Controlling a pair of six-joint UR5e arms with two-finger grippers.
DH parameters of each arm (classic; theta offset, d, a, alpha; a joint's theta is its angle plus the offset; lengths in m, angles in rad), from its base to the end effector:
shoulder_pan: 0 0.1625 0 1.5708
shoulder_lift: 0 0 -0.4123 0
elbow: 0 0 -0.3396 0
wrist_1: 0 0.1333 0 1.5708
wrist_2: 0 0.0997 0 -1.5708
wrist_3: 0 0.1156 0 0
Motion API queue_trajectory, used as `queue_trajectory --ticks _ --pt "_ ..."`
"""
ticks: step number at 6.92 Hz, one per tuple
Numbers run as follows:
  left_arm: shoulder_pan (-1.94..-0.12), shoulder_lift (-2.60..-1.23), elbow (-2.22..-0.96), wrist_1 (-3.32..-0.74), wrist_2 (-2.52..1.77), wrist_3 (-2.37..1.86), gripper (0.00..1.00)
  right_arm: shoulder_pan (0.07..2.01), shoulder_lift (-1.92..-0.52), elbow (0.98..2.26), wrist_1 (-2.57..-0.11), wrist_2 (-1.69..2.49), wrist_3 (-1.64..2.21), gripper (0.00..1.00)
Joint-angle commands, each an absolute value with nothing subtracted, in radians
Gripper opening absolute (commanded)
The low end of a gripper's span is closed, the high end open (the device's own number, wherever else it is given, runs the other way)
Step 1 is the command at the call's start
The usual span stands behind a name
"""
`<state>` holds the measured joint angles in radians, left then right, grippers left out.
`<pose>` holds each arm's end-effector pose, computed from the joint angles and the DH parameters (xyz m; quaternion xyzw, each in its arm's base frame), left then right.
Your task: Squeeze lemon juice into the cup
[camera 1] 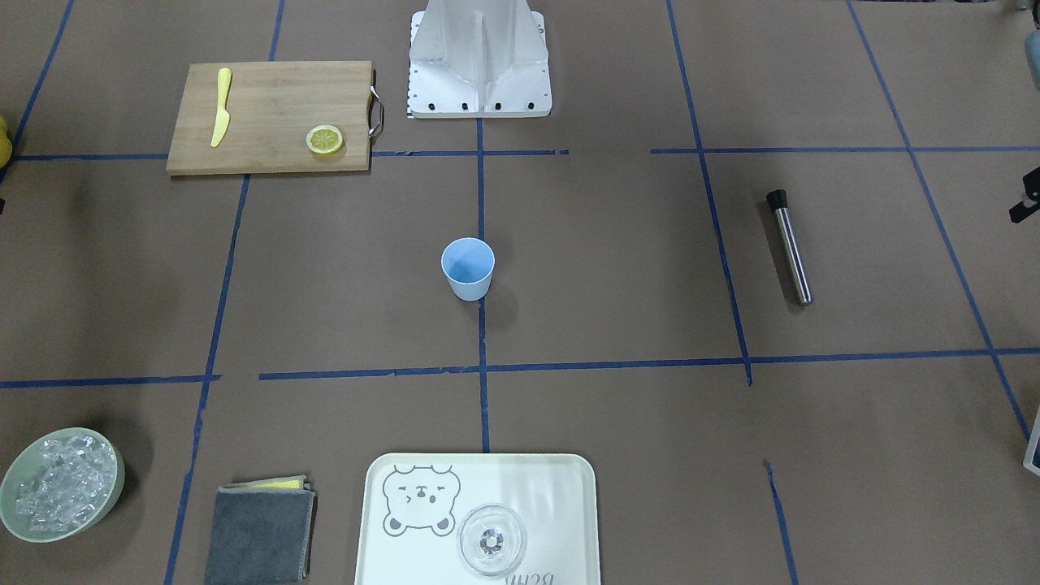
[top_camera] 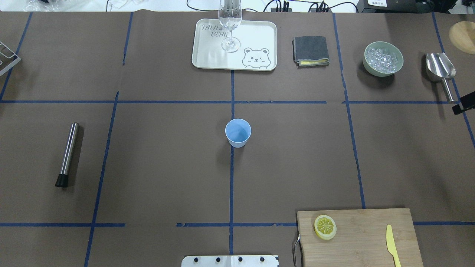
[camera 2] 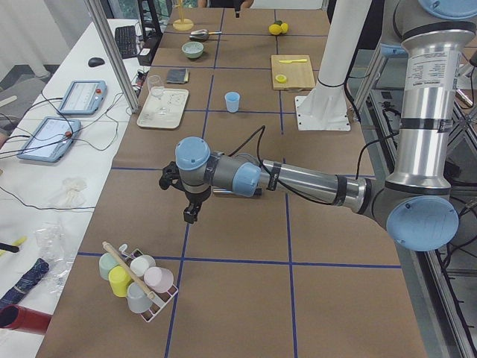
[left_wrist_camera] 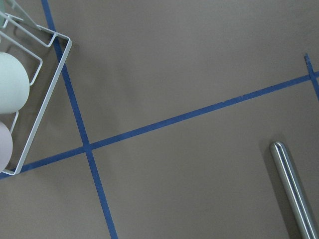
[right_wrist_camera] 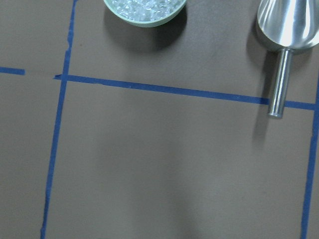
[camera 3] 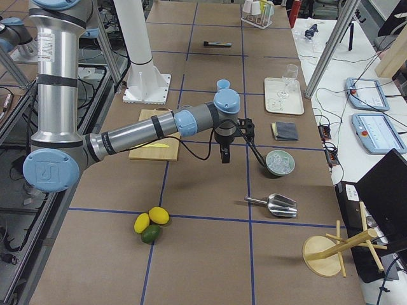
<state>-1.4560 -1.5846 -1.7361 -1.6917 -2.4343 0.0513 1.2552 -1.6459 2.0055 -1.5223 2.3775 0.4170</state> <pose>0.0072 -0.4595 0.5566 0.1225 0.4179 0.1368 0.8898 -0.0799 -0.4054 0.4880 0.0363 -0.4256 -0.0338 0.9035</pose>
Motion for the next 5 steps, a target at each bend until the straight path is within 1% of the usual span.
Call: queue_trajectory --ticks 1,2,3,4,5 --pt "-1.454 -1.583 -1.729 -1.729 -2.434 0.052 1.0 1.07 -1.676 2.042 -1.267 2.356 0.8 1.0" --pt "-1.453 -1.583 -1.729 -1.73 -2.434 0.052 1.0 0.977 -1.684 2.055 -1.199 2.32 0.892 1.0" --pt "-1.453 -1.583 -1.73 -1.747 -2.434 0.051 1.0 0.765 -1.677 2.113 -1.197 2.122 1.046 1.0" --pt "-1.453 -1.583 -1.727 -1.752 -2.434 0.049 1.0 0.635 -1.674 2.153 -1.198 2.039 1.136 1.0" --pt "-1.453 -1.583 -1.727 -1.752 -2.434 0.051 1.0 0.529 -1.634 2.158 -1.206 1.999 1.241 1.0"
